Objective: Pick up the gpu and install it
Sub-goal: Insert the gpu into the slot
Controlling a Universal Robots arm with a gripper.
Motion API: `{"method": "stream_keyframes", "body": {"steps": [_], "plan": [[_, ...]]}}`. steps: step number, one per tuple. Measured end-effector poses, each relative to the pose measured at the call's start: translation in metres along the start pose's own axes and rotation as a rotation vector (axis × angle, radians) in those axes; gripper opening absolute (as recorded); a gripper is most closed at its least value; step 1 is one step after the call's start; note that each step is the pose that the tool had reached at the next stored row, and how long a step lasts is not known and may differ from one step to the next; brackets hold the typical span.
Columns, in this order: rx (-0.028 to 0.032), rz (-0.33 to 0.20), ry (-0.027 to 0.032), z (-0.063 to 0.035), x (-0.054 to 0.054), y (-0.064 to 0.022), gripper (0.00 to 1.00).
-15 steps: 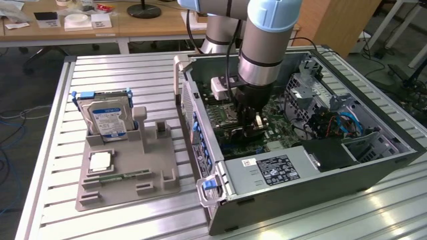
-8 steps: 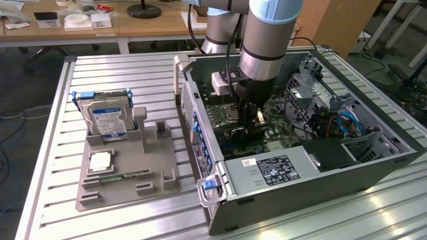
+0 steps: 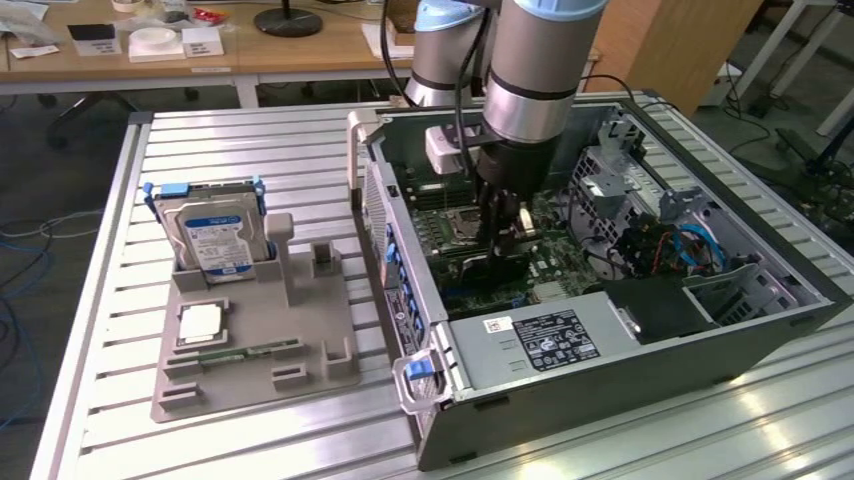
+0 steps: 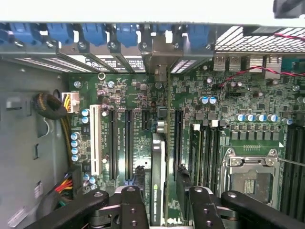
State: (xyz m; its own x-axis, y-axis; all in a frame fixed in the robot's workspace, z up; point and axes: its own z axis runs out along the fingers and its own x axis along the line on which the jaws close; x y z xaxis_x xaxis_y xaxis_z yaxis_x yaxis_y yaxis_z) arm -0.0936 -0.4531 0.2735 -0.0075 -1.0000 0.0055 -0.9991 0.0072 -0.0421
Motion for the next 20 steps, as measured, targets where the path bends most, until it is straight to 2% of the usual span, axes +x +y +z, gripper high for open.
{"method": "stream_keyframes", "body": {"steps": [5, 18, 20], "plan": [[0.0001, 0.000, 0.0001, -0.0061, 0.000, -0.0003, 0.40], [0.0001, 0.000, 0.0002, -0.0320, 0.000, -0.0014, 0.40], [0.0002, 0.000, 0.0000, -0.0333, 0.000, -0.0014, 0.40]]}}
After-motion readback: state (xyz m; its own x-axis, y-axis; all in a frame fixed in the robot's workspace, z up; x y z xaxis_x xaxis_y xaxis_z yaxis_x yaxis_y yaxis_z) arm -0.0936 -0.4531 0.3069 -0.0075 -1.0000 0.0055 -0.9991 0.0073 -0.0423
